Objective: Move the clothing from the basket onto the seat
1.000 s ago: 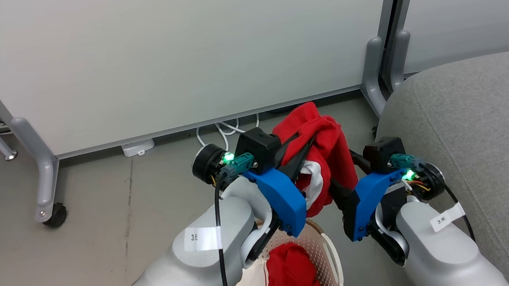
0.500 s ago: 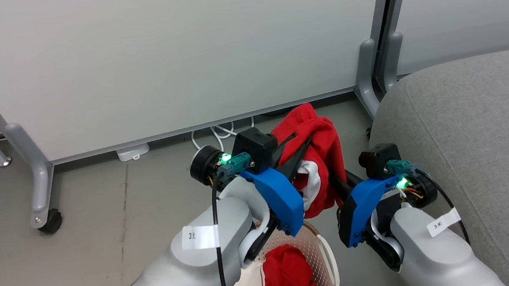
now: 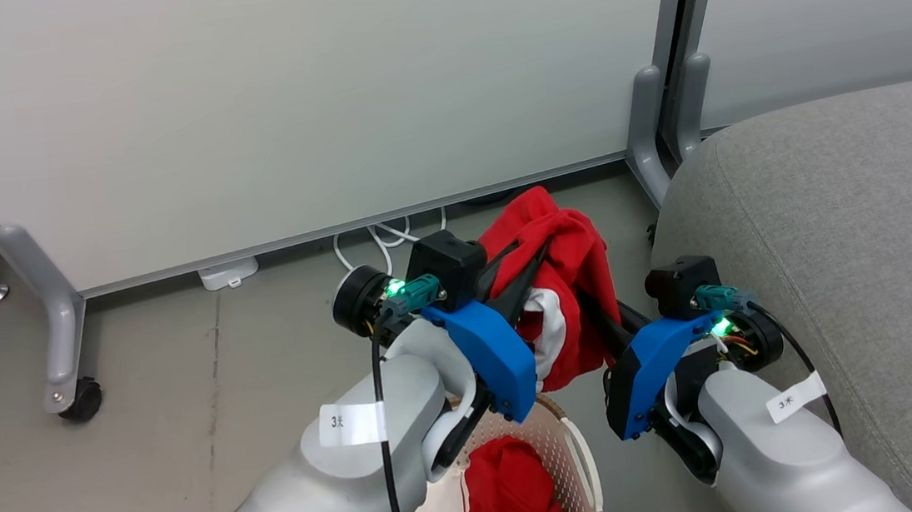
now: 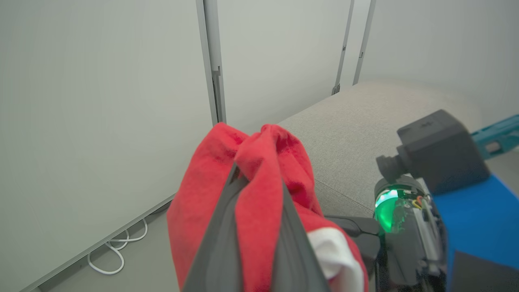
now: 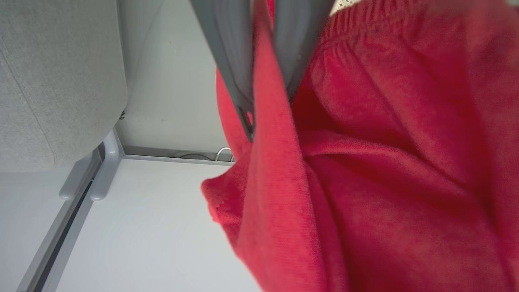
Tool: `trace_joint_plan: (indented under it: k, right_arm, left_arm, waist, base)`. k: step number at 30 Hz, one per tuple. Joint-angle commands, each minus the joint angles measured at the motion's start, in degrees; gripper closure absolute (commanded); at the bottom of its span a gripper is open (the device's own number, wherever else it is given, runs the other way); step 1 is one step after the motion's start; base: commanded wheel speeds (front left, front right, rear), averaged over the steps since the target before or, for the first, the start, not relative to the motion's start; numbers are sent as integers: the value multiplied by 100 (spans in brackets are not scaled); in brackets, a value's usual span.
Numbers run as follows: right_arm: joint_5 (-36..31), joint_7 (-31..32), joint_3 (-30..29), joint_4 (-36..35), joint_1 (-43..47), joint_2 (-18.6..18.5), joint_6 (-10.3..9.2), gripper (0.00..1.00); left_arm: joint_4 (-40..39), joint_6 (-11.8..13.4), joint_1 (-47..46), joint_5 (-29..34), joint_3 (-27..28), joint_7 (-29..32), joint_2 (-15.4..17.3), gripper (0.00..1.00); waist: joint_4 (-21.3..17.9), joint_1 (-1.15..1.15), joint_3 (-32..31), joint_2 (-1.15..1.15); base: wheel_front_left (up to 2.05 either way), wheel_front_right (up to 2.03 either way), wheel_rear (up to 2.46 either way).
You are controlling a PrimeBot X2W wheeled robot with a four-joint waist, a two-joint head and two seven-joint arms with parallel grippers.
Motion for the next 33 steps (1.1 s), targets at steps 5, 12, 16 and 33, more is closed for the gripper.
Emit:
trace_joint_plan:
  k: [5, 12, 16, 33]
  right_arm:
    - [104, -78, 69, 86, -133, -17, 3, 100]
    - [205, -163, 78, 145, -198, -21, 3, 100]
    - [247, -199, 55, 166, -235, -60, 3, 100]
    - [290, -304, -122, 136, -262, -210, 3, 100]
  left_arm:
    - [-2, 42, 106, -47, 105, -29, 0, 59]
    - [-286, 266, 570, 372, 641, -23, 26, 0]
    - [-587, 208, 1043, 721, 1048, -22, 141, 0]
    - [-1752, -233, 2807, 2225, 2856, -23, 473, 0]
  waist:
    - [2, 0, 18, 0]
    - [10, 0, 43, 0]
    - [43, 0, 72, 0]
    - [179, 0, 183, 0]
  base:
    - [0, 0, 0]
    - [0, 0, 0]
    - [0, 0, 0]
    - [0, 0, 0]
